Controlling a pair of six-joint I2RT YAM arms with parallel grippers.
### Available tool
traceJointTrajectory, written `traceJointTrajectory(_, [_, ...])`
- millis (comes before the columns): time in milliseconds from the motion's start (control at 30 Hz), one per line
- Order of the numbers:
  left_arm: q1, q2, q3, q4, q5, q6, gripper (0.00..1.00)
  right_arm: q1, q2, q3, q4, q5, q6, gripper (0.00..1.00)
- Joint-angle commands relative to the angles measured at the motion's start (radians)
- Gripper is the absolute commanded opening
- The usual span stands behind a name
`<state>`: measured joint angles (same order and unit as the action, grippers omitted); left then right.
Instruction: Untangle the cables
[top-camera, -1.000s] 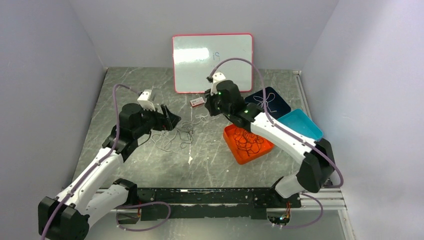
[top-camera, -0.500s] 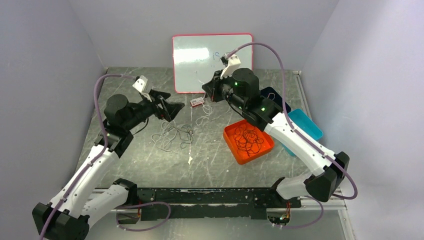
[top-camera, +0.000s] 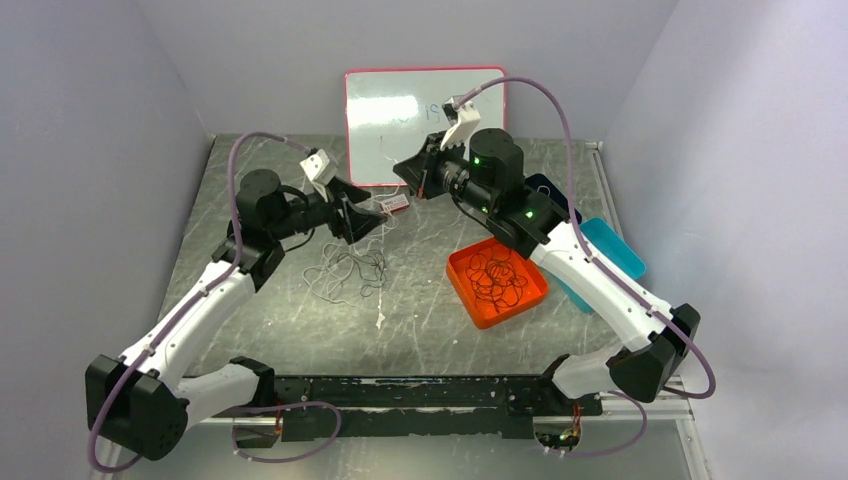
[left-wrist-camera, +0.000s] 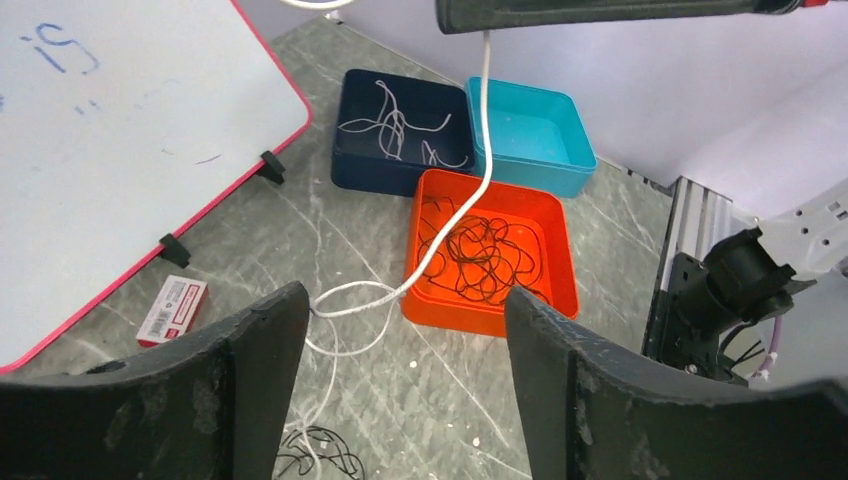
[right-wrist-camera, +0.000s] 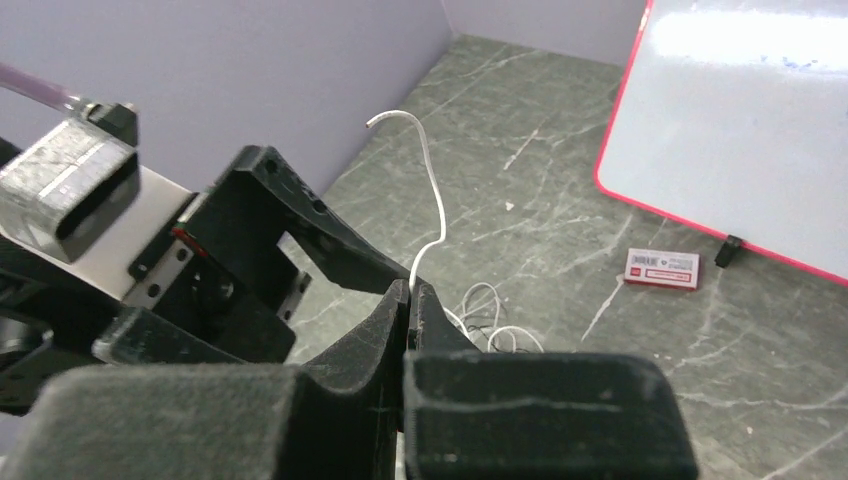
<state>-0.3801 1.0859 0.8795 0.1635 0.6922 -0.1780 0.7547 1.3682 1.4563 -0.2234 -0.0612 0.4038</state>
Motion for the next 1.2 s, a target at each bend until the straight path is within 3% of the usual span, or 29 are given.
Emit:
traceJointTrajectory(0, [-0.029,0.018,0.058,-0.007,0.048,0.072,0.7,0.0,0.01,0.032,0.022,-0.051,0.02,0.0])
traceJointTrajectory(267, [-0.034,0.04,0.071,-0.017,0.014,0.072,0.21,0.0,0.015,0.02,0.014,-0.082,0.023,0.0])
traceJointTrajectory(367, [-0.033,0.026,0.059,-0.01,-0.003,0.066,0.08,0.001,0.01,0.006,0.016,-0.078,0.023,0.0])
traceJointTrajectory(533, [-0.034,0.011,0.05,-0.011,-0.017,0.063,0.07,0.001,-0.018,-0.039,0.039,-0.024,0.028,0.01])
traceJointTrajectory(667, [-0.033,0.004,0.046,-0.01,-0.019,0.058,0.07,-0.001,-0.064,-0.118,0.096,0.039,0.074,0.3])
traceJointTrajectory(800, [-0.034,-0.006,0.035,-0.007,-0.028,0.057,0.07,-0.002,-0.111,-0.208,0.175,0.058,0.147,0.42])
traceJointTrajectory(1000, [-0.034,-0.014,0.022,0.007,-0.039,0.045,0.07,-0.001,-0.129,-0.291,0.279,0.008,0.259,0.53])
traceJointTrajectory(1167, [-0.034,-0.006,0.024,0.007,-0.035,0.043,0.07,-0.001,-0.119,-0.337,0.401,-0.077,0.332,0.56])
